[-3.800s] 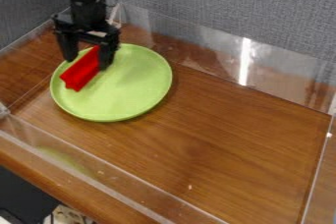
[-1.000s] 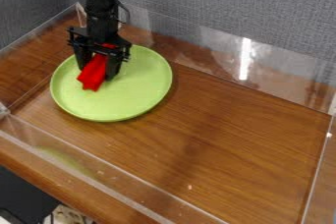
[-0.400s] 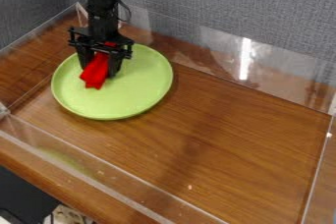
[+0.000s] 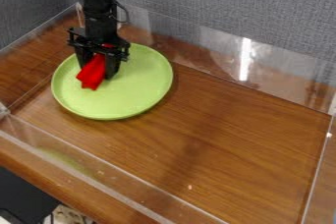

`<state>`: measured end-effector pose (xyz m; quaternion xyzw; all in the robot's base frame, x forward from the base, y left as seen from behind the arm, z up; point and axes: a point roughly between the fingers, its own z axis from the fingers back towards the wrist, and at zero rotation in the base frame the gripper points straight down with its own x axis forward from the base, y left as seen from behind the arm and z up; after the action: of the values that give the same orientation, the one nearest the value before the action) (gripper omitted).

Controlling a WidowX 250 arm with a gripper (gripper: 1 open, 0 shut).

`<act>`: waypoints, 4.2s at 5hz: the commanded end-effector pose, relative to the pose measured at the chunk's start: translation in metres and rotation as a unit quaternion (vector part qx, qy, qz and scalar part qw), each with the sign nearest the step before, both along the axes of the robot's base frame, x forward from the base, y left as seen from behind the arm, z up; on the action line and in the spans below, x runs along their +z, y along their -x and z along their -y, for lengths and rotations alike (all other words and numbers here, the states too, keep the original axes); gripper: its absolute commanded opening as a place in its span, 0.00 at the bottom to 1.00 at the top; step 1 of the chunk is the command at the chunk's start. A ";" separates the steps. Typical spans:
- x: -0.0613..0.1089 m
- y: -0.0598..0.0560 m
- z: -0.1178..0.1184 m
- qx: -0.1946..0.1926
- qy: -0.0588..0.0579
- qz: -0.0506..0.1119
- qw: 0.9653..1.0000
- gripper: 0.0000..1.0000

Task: Put the carrot on the right side

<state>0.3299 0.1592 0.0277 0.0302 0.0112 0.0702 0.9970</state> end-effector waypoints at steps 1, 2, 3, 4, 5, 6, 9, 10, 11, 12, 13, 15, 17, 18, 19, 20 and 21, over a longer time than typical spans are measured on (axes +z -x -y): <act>0.020 -0.007 -0.013 -0.006 -0.007 0.021 1.000 0.00; 0.025 -0.014 -0.018 -0.016 -0.009 0.022 1.000 0.00; 0.028 -0.019 -0.021 -0.022 -0.010 0.022 0.999 0.00; 0.017 -0.023 -0.019 -0.062 -0.010 0.022 0.998 0.00; 0.009 -0.026 -0.016 -0.101 -0.009 0.021 0.995 0.00; 0.019 -0.026 -0.015 -0.099 -0.010 0.023 0.995 0.00; 0.040 -0.023 -0.016 -0.100 -0.008 0.031 0.994 0.00; 0.040 -0.020 -0.021 -0.107 -0.007 0.034 0.994 0.00; 0.073 -0.018 -0.018 -0.114 -0.019 0.070 0.991 0.00; 0.119 -0.016 0.010 -0.139 -0.035 0.120 0.982 0.00; 0.148 -0.014 0.040 -0.168 -0.036 0.154 0.973 0.00; 0.151 0.004 0.137 -0.287 0.014 0.162 0.944 0.00; 0.083 0.046 0.233 -0.341 0.059 0.126 0.930 0.00; 0.043 0.044 0.253 -0.330 0.072 0.110 0.935 0.00; 0.008 0.041 0.257 -0.311 0.079 0.093 0.942 0.00; 0.003 0.031 0.247 -0.277 0.077 0.078 0.954 0.00; -0.001 0.026 0.233 -0.250 0.076 0.065 0.963 0.00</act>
<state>0.3024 -0.0785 0.0243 -0.0503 -0.0521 -0.1857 0.9799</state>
